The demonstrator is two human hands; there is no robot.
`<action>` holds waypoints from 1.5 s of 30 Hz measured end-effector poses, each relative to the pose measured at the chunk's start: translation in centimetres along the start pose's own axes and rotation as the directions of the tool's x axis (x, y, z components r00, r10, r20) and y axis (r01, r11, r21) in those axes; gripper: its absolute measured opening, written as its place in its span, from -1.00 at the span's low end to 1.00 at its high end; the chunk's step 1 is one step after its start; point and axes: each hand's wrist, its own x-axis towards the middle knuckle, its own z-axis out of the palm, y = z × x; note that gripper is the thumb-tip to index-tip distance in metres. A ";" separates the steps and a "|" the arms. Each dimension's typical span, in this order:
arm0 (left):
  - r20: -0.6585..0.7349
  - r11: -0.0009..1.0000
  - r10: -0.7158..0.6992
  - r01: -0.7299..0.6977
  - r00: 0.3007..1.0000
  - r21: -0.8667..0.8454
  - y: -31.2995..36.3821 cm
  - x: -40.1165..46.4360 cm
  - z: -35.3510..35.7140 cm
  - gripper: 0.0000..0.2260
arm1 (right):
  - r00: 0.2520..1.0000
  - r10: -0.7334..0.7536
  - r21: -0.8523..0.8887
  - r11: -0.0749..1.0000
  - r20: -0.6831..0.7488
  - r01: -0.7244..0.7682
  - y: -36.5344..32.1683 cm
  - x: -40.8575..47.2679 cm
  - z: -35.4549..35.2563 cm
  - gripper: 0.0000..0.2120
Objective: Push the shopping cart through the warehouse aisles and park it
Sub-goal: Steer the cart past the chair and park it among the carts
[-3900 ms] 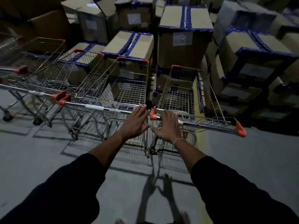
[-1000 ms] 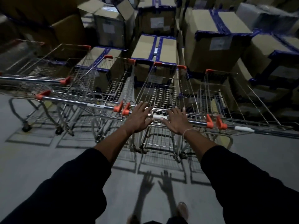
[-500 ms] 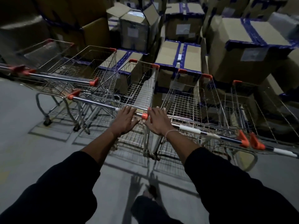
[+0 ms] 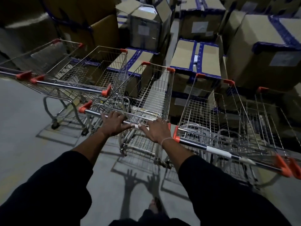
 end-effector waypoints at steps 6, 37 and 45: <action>0.051 1.000 0.007 -0.008 0.999 0.015 -0.4 0.0 -1.1 -0.20 | 0.999 0.039 -0.086 0.995 -0.016 -0.040 -0.6 -0.1 -0.4 0.07; -0.183 0.889 0.410 -0.436 0.894 -0.138 -15.5 -4.1 -0.1 -0.29 | 0.967 0.237 0.023 0.972 -0.098 -0.236 -10.4 0.2 0.4 -0.14; -0.185 0.940 0.243 -0.279 0.952 -0.198 -27.4 -5.7 -2.1 -0.17 | 0.987 0.099 0.187 0.980 -0.128 -0.074 -24.0 8.4 1.5 -0.23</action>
